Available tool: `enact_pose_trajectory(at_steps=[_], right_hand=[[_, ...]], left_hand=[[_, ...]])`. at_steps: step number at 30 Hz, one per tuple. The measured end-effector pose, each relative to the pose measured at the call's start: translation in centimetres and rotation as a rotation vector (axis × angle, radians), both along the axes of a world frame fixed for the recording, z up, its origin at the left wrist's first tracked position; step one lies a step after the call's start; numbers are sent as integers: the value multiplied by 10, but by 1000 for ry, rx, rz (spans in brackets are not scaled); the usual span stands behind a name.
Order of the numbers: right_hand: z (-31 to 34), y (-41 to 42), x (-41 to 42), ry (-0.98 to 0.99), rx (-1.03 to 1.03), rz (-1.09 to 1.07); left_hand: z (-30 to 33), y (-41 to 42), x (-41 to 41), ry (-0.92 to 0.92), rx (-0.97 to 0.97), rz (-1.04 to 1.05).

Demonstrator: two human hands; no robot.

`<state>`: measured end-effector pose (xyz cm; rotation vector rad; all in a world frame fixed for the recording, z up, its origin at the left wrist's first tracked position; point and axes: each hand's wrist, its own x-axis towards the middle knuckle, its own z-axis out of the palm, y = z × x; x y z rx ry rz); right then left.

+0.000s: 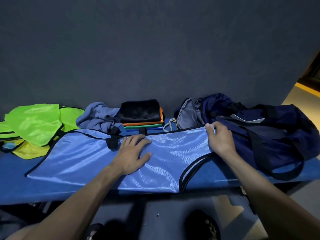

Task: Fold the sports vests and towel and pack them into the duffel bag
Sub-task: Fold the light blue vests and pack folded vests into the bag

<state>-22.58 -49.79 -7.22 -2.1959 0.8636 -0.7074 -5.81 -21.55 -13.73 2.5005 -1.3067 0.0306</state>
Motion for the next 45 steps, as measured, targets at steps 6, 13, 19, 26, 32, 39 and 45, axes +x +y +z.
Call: enact_pose_trajectory(at_steps=[6,13,19,26,32,39,45], right_hand=[[8,-15,-3,-15,-14,-52],[17,-31,-15,18,-68,-101],[13,-29,-14,23,-95,-86],[13,-26,-12,6,-94,-82],[12,-27,-11,5,-92,-83],[13,-27,-13,-7,-99,-86],[11,-30,-12,-16,-90,-91]], left_hand=[[1,-4,-15,47,208,-44],[8,-5,-16,-36,1,-143],[19,11,-8,-220,-106,-223],[38,36,-10,-226,130,-78],[32,34,22,-308,-39,-52],[7,22,60,-438,2,65],[17,16,48,-498,-149,159]])
